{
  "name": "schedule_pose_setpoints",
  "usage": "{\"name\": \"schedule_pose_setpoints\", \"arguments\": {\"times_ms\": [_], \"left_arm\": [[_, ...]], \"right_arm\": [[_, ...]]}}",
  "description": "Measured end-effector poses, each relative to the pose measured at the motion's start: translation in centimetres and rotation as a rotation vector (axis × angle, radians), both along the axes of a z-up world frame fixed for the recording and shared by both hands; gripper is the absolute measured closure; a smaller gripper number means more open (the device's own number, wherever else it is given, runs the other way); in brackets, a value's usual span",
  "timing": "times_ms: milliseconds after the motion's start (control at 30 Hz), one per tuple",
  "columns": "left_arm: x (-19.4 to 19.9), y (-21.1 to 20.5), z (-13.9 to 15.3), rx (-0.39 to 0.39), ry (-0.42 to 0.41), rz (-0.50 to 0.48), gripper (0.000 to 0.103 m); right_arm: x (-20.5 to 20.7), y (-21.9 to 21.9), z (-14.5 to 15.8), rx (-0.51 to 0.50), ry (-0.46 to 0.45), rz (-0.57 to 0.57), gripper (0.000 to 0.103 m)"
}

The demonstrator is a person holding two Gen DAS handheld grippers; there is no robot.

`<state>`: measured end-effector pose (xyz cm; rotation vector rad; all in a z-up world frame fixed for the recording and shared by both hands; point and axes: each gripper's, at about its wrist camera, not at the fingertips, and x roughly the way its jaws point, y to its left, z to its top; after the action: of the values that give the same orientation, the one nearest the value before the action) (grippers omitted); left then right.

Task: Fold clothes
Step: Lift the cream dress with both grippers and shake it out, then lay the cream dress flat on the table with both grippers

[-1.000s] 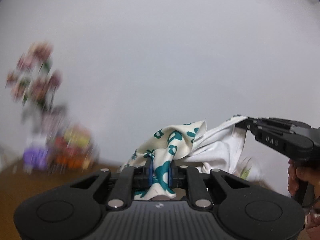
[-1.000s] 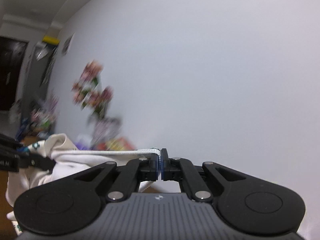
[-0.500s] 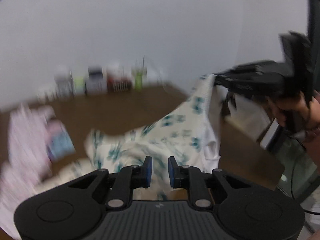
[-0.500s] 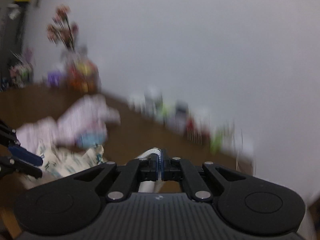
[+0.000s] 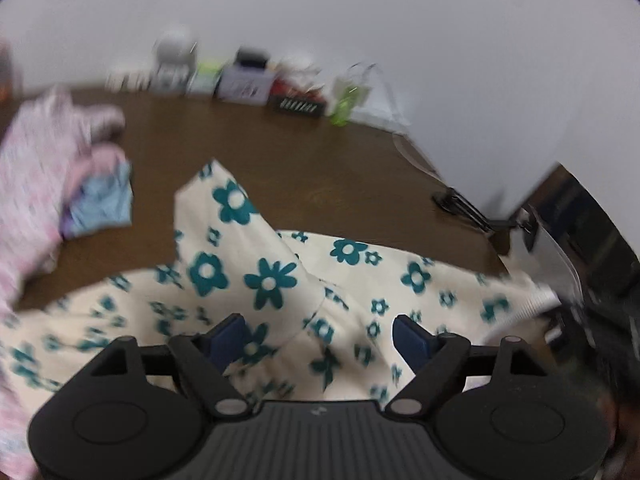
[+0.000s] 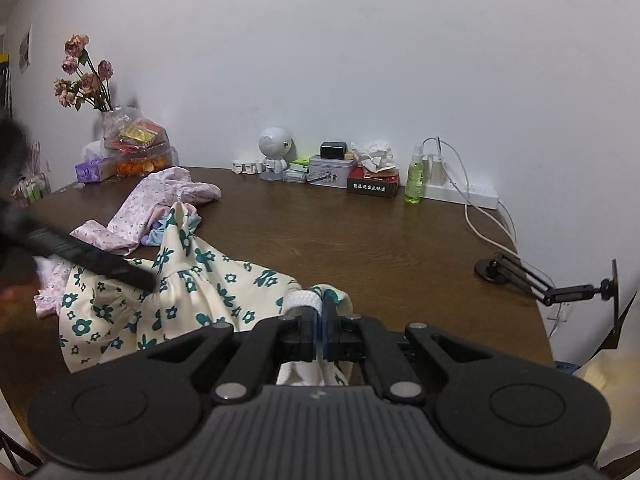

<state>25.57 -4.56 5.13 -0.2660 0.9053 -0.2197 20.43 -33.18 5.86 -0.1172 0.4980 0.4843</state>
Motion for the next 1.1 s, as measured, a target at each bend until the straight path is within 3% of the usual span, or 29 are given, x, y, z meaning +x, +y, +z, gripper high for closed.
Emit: {"name": "schedule_pose_setpoints", "arguments": {"times_ms": [67, 100, 133, 200, 267, 433, 567, 733, 833, 900, 1033, 1100], "left_arm": [[0.8, -0.9, -0.9, 0.055, 0.017, 0.005, 0.053], [0.9, -1.2, -1.2, 0.096, 0.014, -0.01, 0.081], [0.8, -1.0, -1.5, 0.111, 0.002, -0.026, 0.091], [0.4, 0.2, -1.6, 0.085, -0.025, -0.039, 0.097], [-0.4, 1.7, -1.1, 0.067, -0.071, -0.041, 0.098], [-4.6, 7.3, 4.0, 0.103, -0.242, -0.016, 0.098], [-9.7, 11.8, 8.9, 0.148, -0.369, 0.027, 0.098], [-14.8, 14.4, 13.4, 0.259, -0.455, 0.018, 0.098], [-14.0, 15.2, 14.6, 0.287, -0.453, 0.035, 0.098], [-11.2, 15.7, 14.6, 0.283, -0.427, 0.043, 0.098], [-2.5, 17.0, 11.7, 0.269, -0.312, 0.079, 0.094], [2.3, 17.1, 8.6, 0.27, -0.218, 0.126, 0.086]], "right_arm": [[-0.1, 0.0, -0.1, 0.006, 0.0, 0.002, 0.102], [-0.2, 0.0, -0.1, 0.008, 0.0, 0.002, 0.102], [-0.2, -0.1, -0.1, 0.008, -0.001, 0.001, 0.102], [-0.4, -0.4, 0.0, 0.006, -0.009, -0.007, 0.102], [-0.6, -0.8, 0.1, 0.003, -0.024, -0.023, 0.102], [-1.4, -2.3, 2.4, 0.011, -0.12, -0.081, 0.102], [-2.9, -3.5, 5.7, 0.029, -0.209, -0.108, 0.102], [-5.1, -5.5, 10.1, 0.1, -0.217, -0.079, 0.102], [-3.3, -6.3, 11.6, 0.145, -0.148, -0.075, 0.102], [0.1, -6.3, 11.3, 0.15, -0.069, -0.096, 0.102], [9.6, -4.8, 7.3, 0.09, 0.148, -0.172, 0.1], [13.9, -3.7, 3.9, 0.039, 0.277, -0.221, 0.089]]}}
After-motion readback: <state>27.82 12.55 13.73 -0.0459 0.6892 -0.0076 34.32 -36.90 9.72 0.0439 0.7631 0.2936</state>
